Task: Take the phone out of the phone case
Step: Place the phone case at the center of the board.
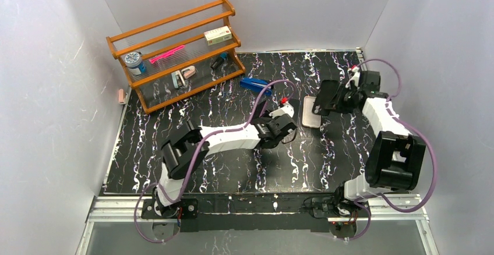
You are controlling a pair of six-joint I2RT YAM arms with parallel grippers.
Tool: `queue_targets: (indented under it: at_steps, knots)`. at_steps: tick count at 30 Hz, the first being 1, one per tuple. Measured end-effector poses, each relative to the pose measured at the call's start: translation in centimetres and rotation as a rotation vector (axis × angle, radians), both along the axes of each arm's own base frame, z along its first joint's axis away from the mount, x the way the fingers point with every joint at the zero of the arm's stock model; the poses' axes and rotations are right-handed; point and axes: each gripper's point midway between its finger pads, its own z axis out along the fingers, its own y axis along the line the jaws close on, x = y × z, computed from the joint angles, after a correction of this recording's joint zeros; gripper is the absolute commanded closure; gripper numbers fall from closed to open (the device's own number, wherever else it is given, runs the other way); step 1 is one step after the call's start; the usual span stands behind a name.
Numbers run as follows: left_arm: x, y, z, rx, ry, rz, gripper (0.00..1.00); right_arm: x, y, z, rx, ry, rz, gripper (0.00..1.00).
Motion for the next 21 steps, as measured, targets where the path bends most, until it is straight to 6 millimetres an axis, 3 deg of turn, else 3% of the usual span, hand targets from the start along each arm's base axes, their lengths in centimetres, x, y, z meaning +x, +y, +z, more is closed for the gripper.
queue_targets:
  at_steps: [4,8,16,21]
  knots:
    - [1.2,-2.2,-0.9,0.008,-0.004,-0.018,1.0,2.6,-4.0,2.1,-0.081,-0.041,-0.038,0.99]
    - [2.1,-3.8,-2.1,0.023,-0.006,-0.031,0.98,3.1,-6.9,2.6,-0.175,-0.022,-0.055,0.99]
    - [2.7,-4.7,-2.9,0.025,-0.009,-0.027,0.82,1.3,-8.0,-1.0,-0.237,0.136,-0.03,0.99]
    - [2.6,-5.3,-4.3,0.007,0.024,-0.029,0.77,1.0,-8.2,-1.5,-0.249,0.157,-0.021,0.99]
